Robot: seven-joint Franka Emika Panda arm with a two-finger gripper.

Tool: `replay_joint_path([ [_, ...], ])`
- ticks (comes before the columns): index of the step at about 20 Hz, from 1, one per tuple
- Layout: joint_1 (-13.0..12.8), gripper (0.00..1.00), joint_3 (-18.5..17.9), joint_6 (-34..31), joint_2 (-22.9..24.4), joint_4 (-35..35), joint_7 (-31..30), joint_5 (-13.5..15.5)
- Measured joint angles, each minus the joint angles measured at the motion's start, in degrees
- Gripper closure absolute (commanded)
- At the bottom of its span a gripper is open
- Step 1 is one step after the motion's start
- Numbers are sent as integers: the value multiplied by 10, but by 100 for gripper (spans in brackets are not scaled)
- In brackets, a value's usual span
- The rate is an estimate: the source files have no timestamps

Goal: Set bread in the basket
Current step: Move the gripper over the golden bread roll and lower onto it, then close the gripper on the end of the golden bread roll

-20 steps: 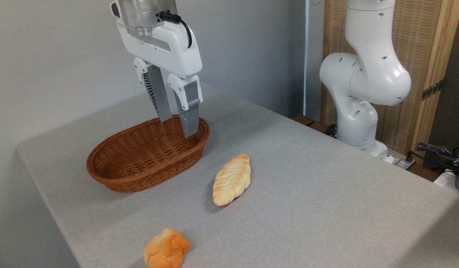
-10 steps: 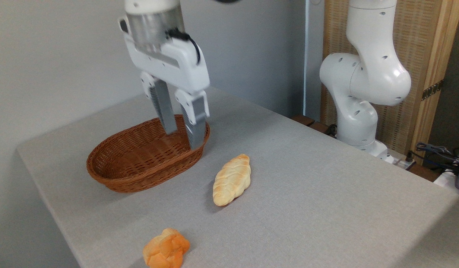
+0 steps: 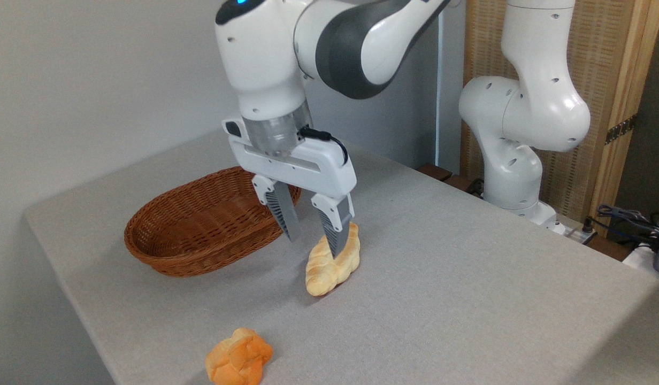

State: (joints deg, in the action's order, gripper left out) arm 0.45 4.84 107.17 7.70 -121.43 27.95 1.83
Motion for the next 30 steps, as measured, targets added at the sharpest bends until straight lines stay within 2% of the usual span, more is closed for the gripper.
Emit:
replay_joint_path([
  [4, 0, 0, 0, 4, 1, -32, 0, -22],
  [10, -1, 0, 18, 87, -1, -79, 0, -16],
  [11, -2, 5, 22, 97, -1, -85, 0, -16],
  [14, -3, 49, 26, 115, -1, -95, -1, -15],
  [15, -3, 53, 26, 115, -1, -96, -1, -15],
  [16, -3, 63, 26, 115, -1, -96, -1, -15],
  [20, -4, 74, 29, 116, -1, -96, 1, -13],
  [21, -4, 81, 30, 116, -1, -96, 1, -13],
  [23, -4, 85, 30, 116, -1, -96, 1, -13],
  [30, -5, 87, 30, 116, -1, -96, 6, -13],
])
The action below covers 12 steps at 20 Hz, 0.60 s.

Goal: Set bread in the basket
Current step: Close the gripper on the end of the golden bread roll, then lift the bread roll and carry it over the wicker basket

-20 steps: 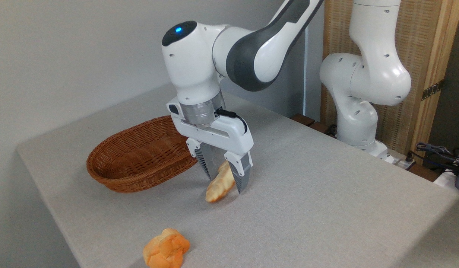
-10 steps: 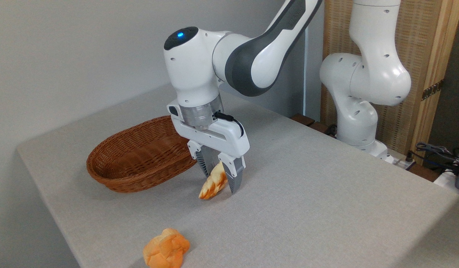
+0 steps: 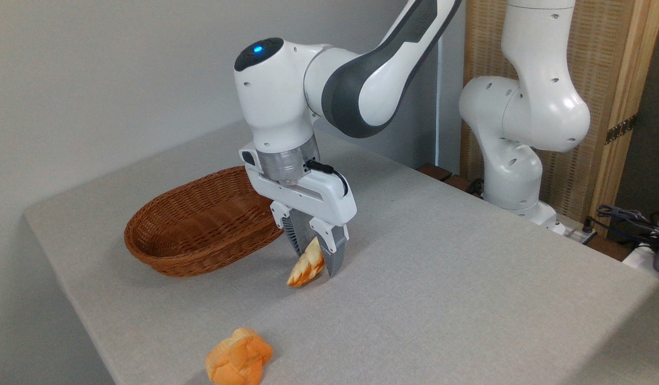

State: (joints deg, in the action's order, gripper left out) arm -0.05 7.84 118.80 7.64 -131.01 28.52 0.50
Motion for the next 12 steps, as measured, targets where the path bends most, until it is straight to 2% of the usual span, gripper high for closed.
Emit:
replay_joint_path([
  [12, -2, 86, 0, -10, 0, 18, 7, 3],
])
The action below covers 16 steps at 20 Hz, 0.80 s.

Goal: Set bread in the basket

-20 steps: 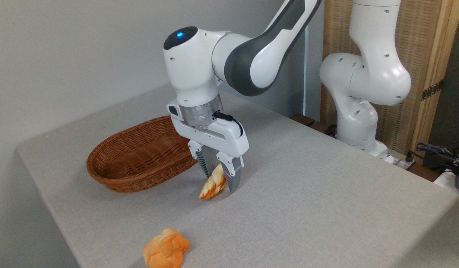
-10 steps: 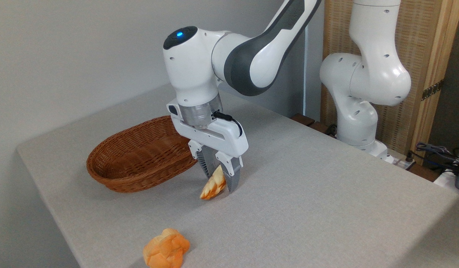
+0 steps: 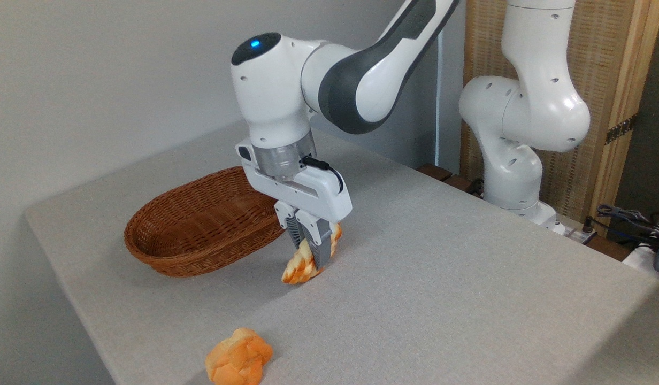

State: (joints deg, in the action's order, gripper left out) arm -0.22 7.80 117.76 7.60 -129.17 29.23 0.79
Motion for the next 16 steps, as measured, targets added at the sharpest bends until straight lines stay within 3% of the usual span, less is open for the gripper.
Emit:
replay_joint_path([
  [3, 2, 81, -3, -81, -5, 76, 13, 4],
  [7, 2, 62, -4, -160, -23, 202, 20, 54],
  [9, 1, 41, 11, -162, -37, 236, 20, 92],
  [10, 1, 13, 26, -155, -46, 246, 17, 100],
  [11, 1, 0, 43, -135, -57, 252, 7, 103],
  [16, -2, 0, 108, 12, -123, 257, -59, 103],
])
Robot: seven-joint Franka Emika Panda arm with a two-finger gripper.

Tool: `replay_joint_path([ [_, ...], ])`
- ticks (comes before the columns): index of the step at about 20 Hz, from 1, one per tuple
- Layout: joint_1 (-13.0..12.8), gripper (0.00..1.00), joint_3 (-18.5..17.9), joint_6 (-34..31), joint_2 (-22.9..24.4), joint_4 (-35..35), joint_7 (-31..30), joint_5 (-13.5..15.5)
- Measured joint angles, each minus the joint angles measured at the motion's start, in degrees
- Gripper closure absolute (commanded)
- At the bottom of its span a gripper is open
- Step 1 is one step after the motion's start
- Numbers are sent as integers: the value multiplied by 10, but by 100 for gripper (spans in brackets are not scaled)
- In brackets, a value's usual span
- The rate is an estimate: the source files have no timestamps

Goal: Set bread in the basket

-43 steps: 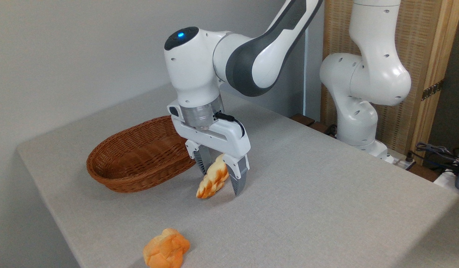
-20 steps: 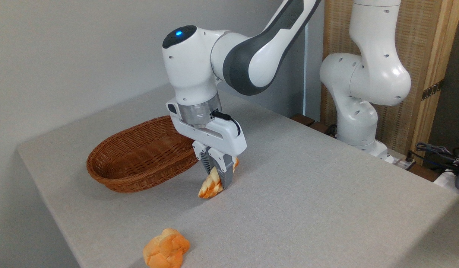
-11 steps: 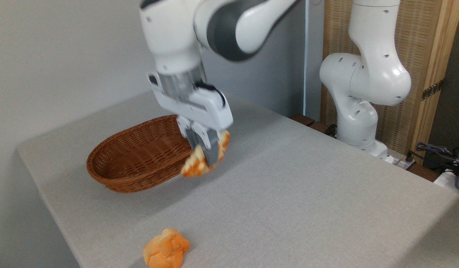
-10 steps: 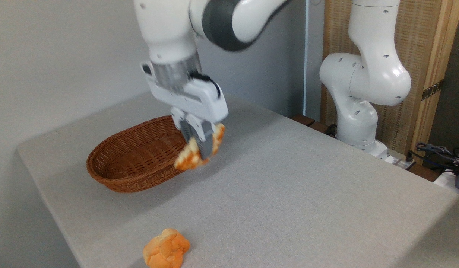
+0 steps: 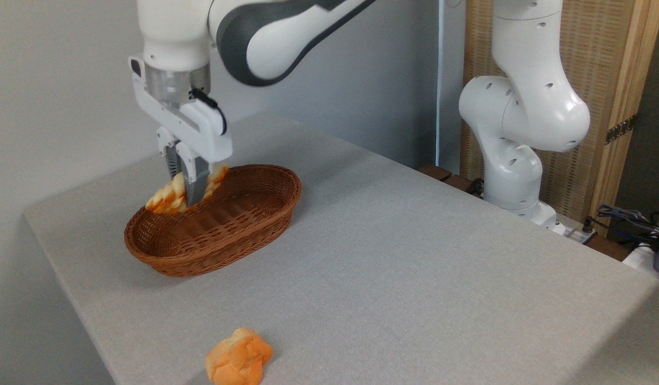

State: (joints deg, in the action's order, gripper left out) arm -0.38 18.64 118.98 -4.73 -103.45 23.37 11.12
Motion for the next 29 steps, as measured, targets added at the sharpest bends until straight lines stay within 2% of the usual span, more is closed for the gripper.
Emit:
replay_joint_path([
  [3, 0, 0, 5, 10, -18, 5, 0, 0],
  [9, 1, 0, 6, 9, -19, 10, 0, -1],
  [12, 1, 0, 5, -9, -14, 14, 0, -36],
  [14, 2, 0, -3, -65, 3, 20, 5, -73],
  [15, 3, 0, -14, -102, 14, 24, 20, -87],
  [18, 0, 0, -69, -207, 37, 69, 90, -91],
  [20, -12, 0, -119, -242, 44, 96, 121, -90],
  [22, -19, 0, -154, -249, 44, 109, 144, -87],
  [24, -21, 0, -169, -254, 44, 117, 150, -85],
  [29, -29, 0, -170, -256, 43, 122, 150, -85],
])
